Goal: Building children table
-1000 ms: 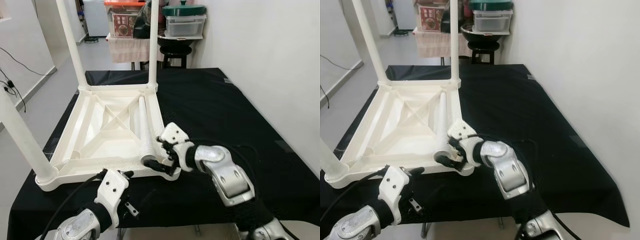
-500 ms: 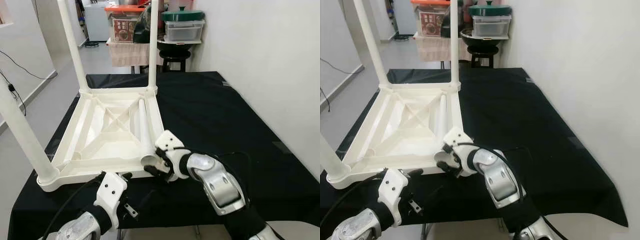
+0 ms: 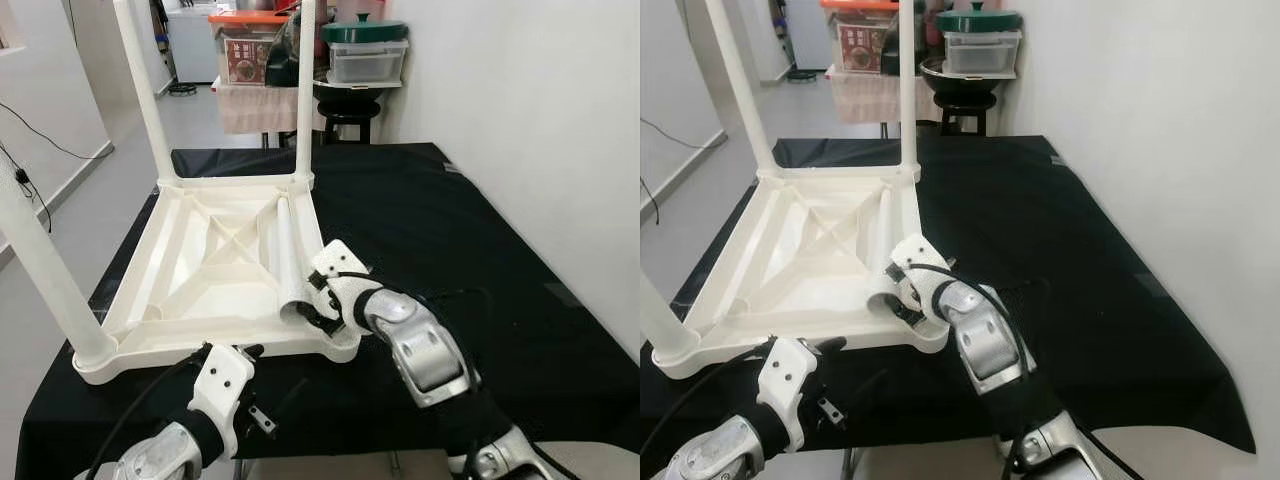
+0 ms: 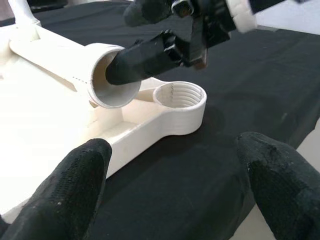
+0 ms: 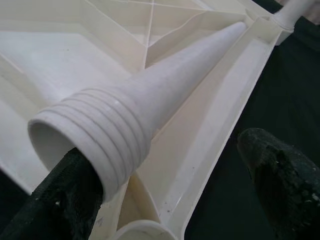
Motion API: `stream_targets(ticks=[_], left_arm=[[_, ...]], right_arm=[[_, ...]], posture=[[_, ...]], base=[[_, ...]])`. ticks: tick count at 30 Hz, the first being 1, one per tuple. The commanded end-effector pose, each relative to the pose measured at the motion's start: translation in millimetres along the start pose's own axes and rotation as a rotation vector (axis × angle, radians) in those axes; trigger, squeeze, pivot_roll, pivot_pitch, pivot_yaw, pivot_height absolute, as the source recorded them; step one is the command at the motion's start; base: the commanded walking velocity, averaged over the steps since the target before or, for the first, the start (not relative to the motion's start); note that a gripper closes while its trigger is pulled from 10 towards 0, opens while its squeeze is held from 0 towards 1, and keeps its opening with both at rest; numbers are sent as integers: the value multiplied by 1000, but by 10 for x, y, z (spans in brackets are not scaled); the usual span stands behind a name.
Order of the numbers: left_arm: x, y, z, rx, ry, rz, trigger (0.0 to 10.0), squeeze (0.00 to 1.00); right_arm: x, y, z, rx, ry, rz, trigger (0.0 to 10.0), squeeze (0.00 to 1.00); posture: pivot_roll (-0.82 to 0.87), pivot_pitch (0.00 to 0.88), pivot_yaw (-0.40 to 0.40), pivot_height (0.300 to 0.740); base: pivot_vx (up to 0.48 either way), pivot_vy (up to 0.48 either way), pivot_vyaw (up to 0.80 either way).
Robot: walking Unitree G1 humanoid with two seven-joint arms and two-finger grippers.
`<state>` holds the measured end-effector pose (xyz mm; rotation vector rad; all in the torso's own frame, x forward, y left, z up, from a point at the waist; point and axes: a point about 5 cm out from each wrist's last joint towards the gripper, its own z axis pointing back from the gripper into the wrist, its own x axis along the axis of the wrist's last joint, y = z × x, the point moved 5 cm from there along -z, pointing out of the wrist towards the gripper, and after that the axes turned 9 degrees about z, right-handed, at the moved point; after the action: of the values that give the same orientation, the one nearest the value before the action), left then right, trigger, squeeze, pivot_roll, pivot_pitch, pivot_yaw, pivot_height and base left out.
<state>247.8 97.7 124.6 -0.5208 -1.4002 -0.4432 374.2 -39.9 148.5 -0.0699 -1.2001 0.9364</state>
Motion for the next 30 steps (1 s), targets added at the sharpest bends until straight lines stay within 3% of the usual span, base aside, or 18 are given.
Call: stream_targets(ticks=[1, 3, 4, 11, 12, 13, 14, 19, 27, 29, 30], left_arm=[[-30, 22, -12, 7, 7, -2, 10000, 0], [-30, 22, -14, 6, 6, -1, 10000, 0], [-28, 21, -21, 4, 4, -1, 10000, 0], [-27, 12, -28, 3, 3, -4, 10000, 0], [-27, 8, -28, 3, 2, -6, 10000, 0], [-27, 8, -28, 3, 2, -6, 10000, 0], [-28, 5, -29, 4, 2, -8, 10000, 0], [-31, 1, -27, 3, 4, -13, 10000, 0], [-30, 10, -32, -3, 7, -17, 10000, 0], [-37, 24, -38, -11, 13, -22, 10000, 0], [-37, 24, -38, -11, 13, -22, 10000, 0]], right_arm=[[-5, -64, -31, -65, 28, -9, 10000, 0], [-5, -66, -47, -84, 32, -25, 10000, 0], [-66, -59, -121, -153, 63, -70, 10000, 0], [-221, -129, -229, -282, 114, -103, 10000, 0], [-234, -178, -243, -315, 113, -104, 4157, 0], [-234, -178, -243, -315, 113, -104, 4157, 0], [-212, -249, -248, -347, 95, -108, 0, 0], [-146, -386, -221, -403, 43, -115, 0, 0], [-177, -401, -194, -390, 11, -154, 0, 0], [-185, -356, -185, -321, -60, -244, 0, 0], [-185, -356, -185, -321, -60, -244, 0, 0]], posture=[[-13, 0, -20, 740], [-13, 0, -20, 740], [-12, 0, -19, 740], [0, 0, -23, 740], [2, 0, -24, 740], [2, 0, -24, 740], [4, 0, -25, 740], [3, 0, -23, 740], [-2, 0, -16, 740], [-5, 0, -11, 740], [-5, 0, -11, 740]], base=[[0, 0, 0], [0, 0, 0], [0, 0, 0], [0, 0, 0], [0, 0, 0], [0, 0, 0], [0, 0, 0], [0, 0, 0], [0, 0, 0], [0, 0, 0], [0, 0, 0]])
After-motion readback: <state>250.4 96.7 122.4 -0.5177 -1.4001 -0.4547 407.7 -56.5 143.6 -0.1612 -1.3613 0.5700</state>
